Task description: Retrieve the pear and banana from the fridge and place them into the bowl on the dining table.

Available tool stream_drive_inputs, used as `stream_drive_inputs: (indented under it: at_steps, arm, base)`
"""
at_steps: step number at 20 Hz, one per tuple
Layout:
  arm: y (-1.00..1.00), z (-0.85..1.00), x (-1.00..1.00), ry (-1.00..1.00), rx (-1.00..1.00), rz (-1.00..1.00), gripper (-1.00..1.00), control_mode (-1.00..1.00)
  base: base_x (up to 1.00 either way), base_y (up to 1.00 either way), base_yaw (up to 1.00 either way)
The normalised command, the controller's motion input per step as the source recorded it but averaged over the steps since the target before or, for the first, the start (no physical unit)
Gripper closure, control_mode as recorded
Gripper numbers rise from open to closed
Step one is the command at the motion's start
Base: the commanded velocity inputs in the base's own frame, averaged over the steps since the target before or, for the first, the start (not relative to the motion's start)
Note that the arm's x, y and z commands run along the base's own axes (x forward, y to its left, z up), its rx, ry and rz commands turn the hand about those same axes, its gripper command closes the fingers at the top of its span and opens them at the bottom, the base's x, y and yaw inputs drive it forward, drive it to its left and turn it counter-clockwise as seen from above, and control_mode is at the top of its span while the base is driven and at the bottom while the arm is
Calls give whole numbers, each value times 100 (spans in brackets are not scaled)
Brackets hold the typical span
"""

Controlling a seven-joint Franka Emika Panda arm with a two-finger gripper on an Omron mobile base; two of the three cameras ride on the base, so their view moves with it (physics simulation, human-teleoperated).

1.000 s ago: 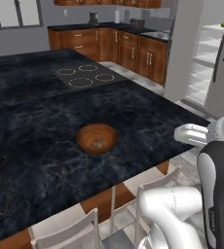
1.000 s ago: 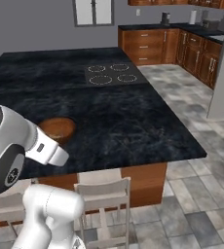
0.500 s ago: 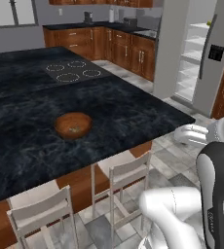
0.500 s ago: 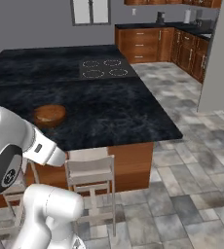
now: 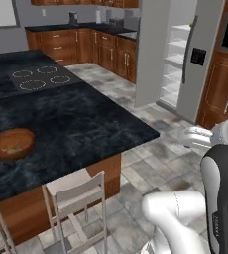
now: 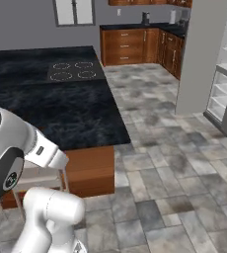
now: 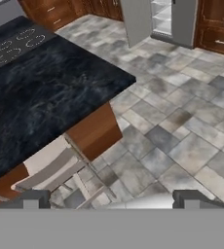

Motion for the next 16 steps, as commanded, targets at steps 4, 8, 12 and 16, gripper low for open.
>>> stream_drive_inputs:
  at_steps: [4,8,12,16]
  arm:
    - [0,0,0,0,0,0,-100,100]
    - [0,0,0,0,0,0,-100,100]
    - [0,0,0,0,0,0,-100,100]
    - [0,0,0,0,0,0,-100,100]
  base:
    - [48,-100,-8]
    - [48,-100,-9]
    - [57,-100,-7]
    - [71,-83,-5]
